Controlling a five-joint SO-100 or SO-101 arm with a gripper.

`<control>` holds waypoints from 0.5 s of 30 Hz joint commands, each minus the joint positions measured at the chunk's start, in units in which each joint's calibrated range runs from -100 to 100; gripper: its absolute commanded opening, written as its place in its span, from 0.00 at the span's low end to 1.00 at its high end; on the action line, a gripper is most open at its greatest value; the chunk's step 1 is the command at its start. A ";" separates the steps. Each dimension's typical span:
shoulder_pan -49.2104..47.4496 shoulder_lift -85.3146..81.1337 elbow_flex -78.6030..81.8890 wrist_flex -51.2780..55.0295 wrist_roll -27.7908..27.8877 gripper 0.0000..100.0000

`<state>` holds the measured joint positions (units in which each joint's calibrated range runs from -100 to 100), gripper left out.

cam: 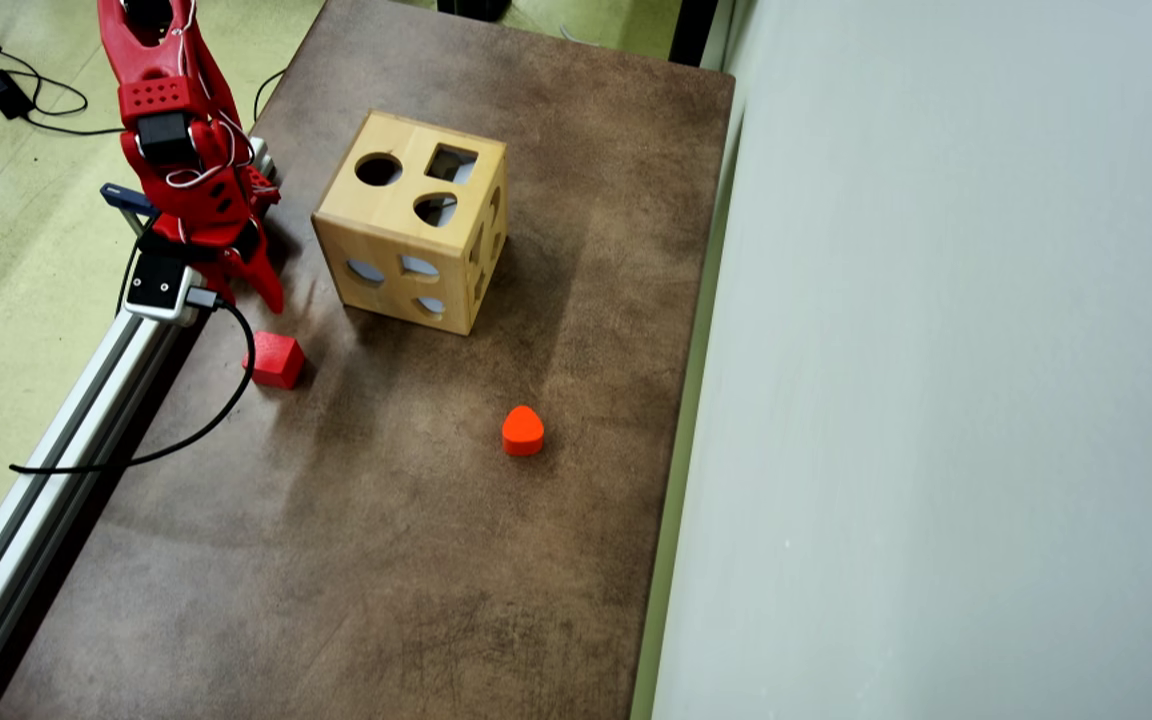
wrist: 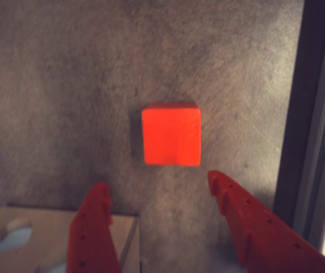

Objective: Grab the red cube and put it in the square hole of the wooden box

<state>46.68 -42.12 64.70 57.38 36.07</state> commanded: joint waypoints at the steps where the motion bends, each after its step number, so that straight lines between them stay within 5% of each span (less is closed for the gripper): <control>1: 2.73 -0.90 0.87 -3.95 0.34 0.29; 15: 2.80 7.68 1.76 -4.35 0.29 0.29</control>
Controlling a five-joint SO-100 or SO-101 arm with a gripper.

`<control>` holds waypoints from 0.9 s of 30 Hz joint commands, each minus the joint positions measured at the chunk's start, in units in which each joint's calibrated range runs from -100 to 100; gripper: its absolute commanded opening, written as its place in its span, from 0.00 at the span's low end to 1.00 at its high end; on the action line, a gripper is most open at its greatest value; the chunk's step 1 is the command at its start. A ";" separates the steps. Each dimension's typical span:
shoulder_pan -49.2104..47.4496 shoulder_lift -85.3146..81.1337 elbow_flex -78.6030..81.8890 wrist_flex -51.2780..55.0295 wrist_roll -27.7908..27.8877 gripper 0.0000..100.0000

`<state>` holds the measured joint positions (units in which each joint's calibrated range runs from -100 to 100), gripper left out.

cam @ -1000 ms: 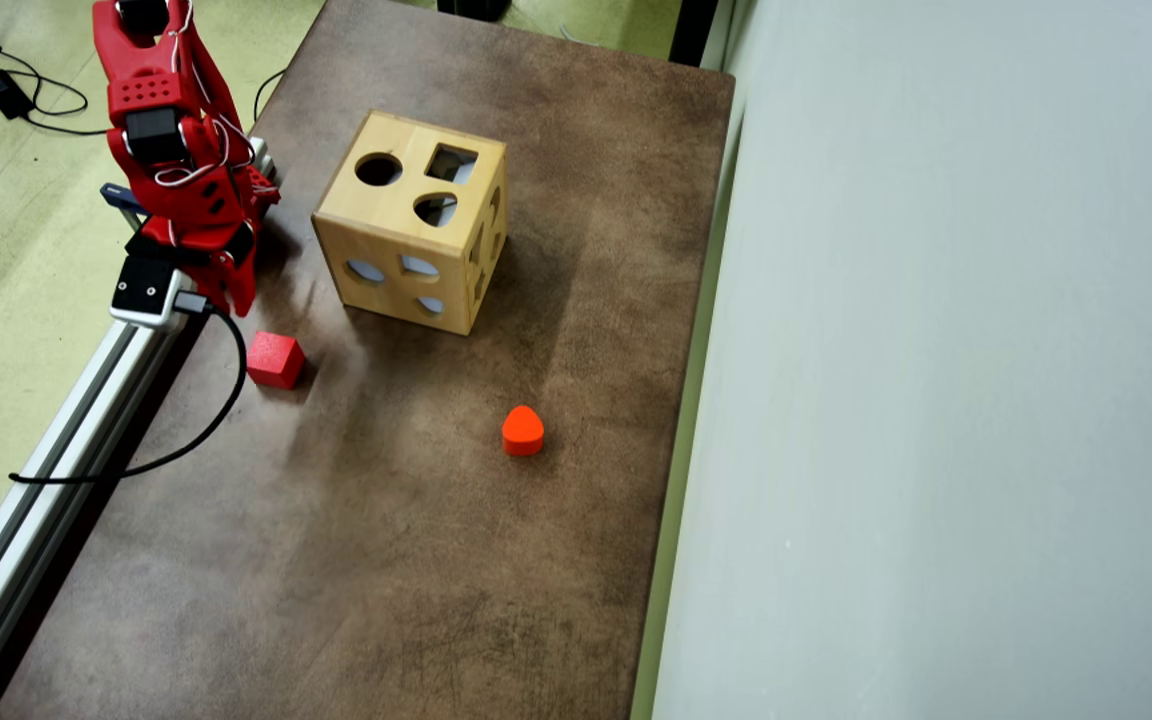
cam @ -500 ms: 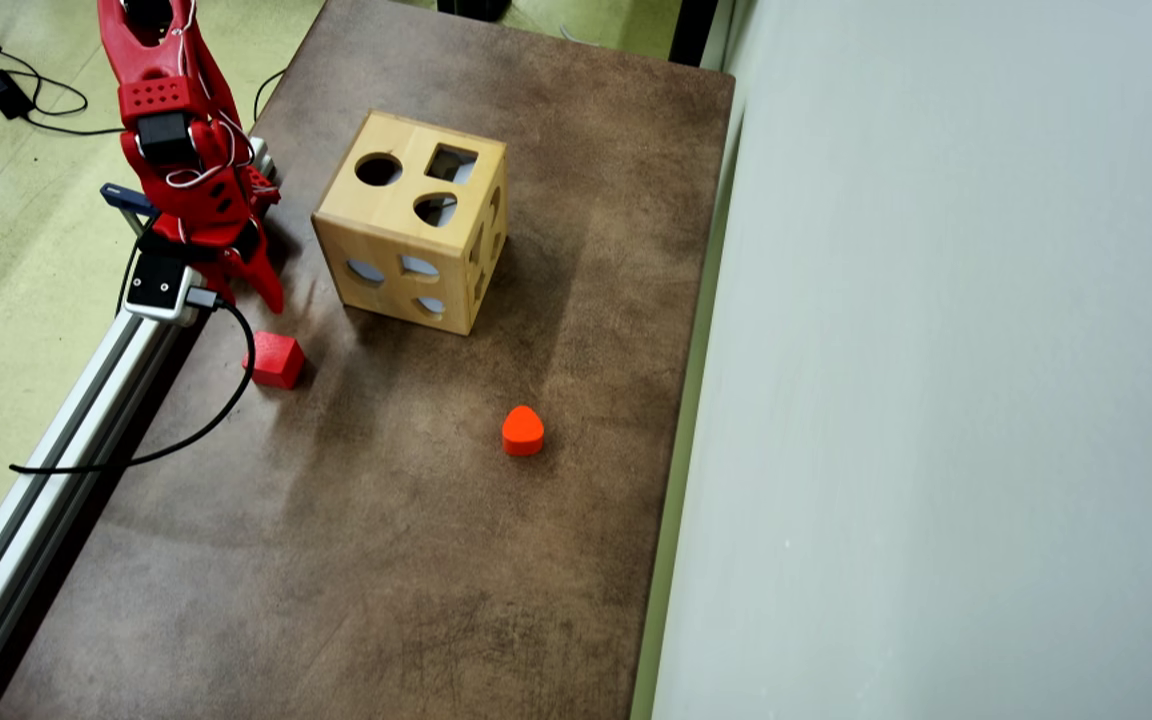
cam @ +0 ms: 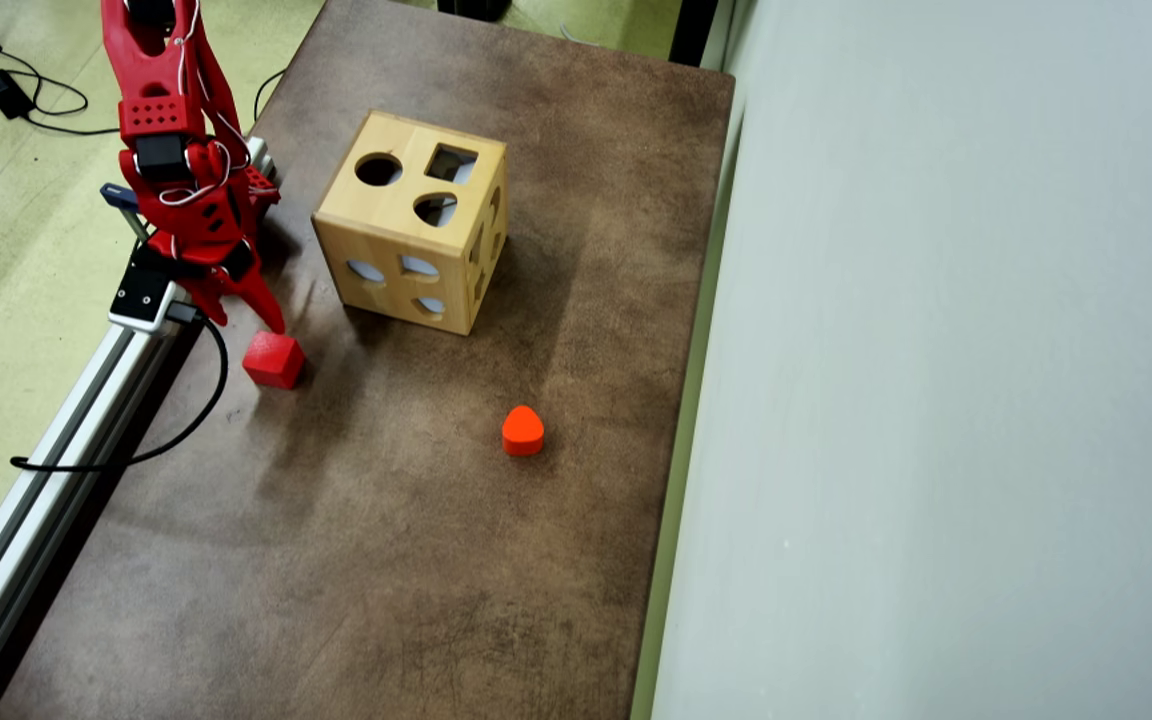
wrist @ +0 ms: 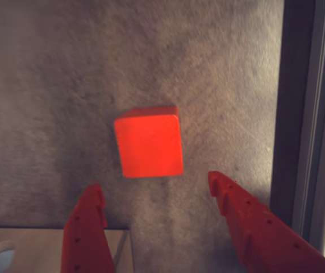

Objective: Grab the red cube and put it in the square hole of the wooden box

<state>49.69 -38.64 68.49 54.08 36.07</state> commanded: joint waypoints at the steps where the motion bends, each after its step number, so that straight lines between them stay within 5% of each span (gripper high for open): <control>1: -0.21 5.82 -2.75 -1.04 0.24 0.29; 27: -0.81 22.72 -9.36 -10.93 0.29 0.29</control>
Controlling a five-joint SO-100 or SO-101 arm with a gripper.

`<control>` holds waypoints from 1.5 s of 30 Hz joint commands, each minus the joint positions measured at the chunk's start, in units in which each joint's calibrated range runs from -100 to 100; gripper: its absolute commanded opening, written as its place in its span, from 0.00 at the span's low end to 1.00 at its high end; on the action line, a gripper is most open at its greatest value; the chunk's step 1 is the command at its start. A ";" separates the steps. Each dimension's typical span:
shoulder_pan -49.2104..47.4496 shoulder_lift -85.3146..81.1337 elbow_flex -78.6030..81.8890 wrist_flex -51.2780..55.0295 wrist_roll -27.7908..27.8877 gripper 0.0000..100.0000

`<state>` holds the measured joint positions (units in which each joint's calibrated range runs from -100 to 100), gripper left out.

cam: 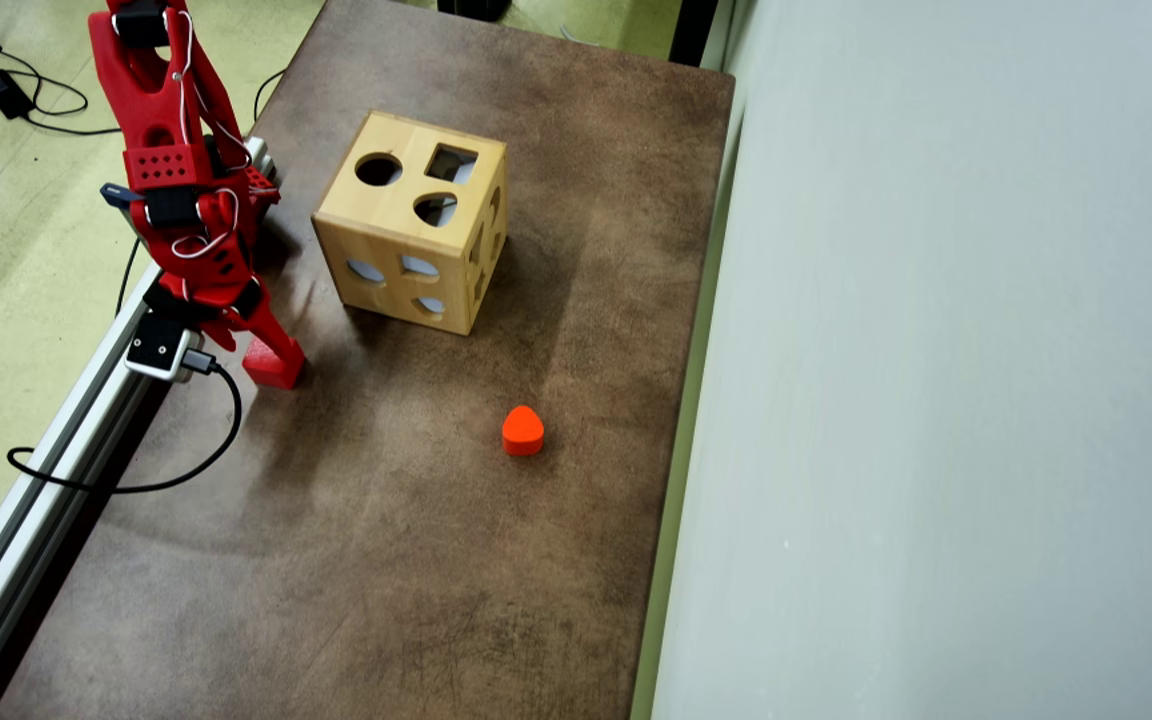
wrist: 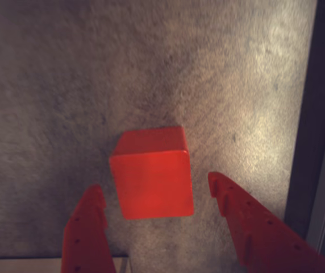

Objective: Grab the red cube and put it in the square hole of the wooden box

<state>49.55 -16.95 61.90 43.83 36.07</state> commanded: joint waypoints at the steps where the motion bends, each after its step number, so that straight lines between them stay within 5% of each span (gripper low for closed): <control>1: -0.74 1.62 -2.77 -0.68 0.24 0.29; 45: -4.08 7.73 -2.24 -5.99 -0.24 0.28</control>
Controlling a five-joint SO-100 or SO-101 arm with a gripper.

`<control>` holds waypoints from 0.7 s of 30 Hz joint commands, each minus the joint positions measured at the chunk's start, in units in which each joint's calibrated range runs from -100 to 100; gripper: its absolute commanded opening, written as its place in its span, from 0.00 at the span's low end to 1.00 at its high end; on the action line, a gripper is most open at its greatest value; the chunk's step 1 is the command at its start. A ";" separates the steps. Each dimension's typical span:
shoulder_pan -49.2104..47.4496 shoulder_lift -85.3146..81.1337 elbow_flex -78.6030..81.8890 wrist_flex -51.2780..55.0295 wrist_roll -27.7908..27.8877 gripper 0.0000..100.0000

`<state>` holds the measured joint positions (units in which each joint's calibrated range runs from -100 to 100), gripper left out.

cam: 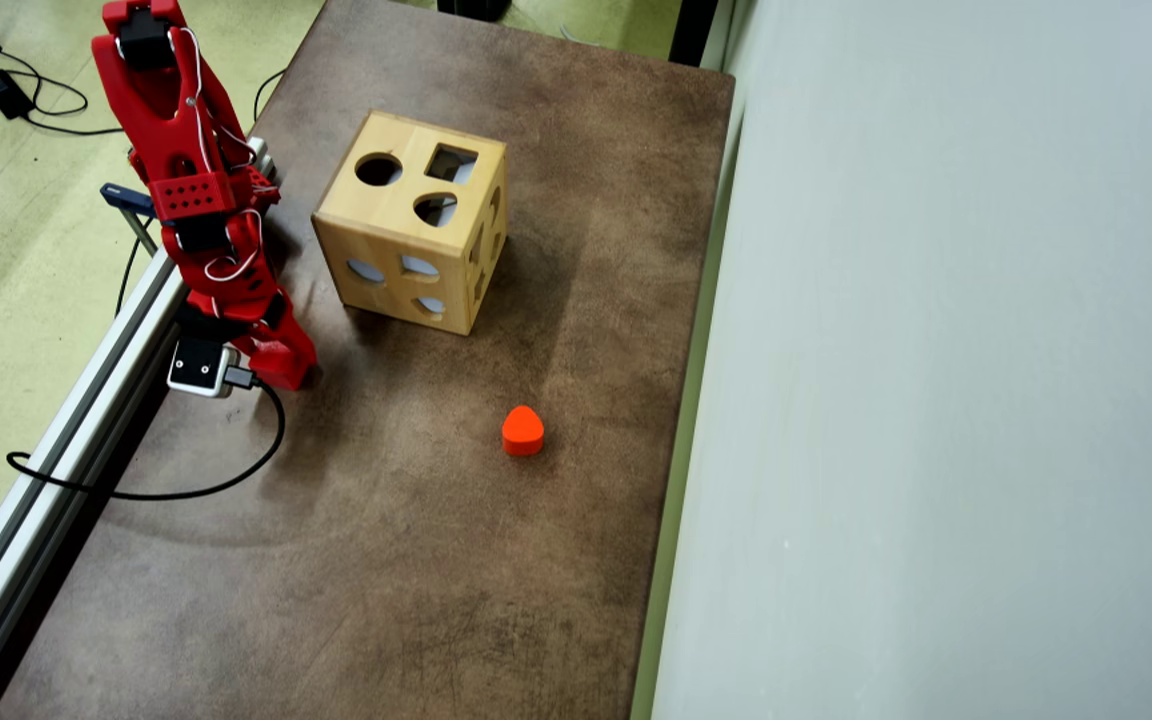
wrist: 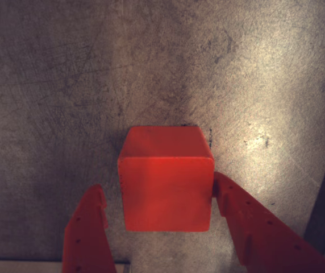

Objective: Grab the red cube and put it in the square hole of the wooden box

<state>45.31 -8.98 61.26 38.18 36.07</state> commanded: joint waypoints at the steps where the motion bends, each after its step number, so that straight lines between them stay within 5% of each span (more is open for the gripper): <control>1: 0.16 -0.23 -1.60 -0.34 -0.24 0.28; 4: 0.16 -0.23 -1.51 0.14 -0.20 0.24; 10: 0.23 -0.23 -1.78 -0.58 -0.24 0.00; 21: 0.23 -1.08 -2.05 0.30 -0.24 0.06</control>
<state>45.31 -8.98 61.26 38.18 35.97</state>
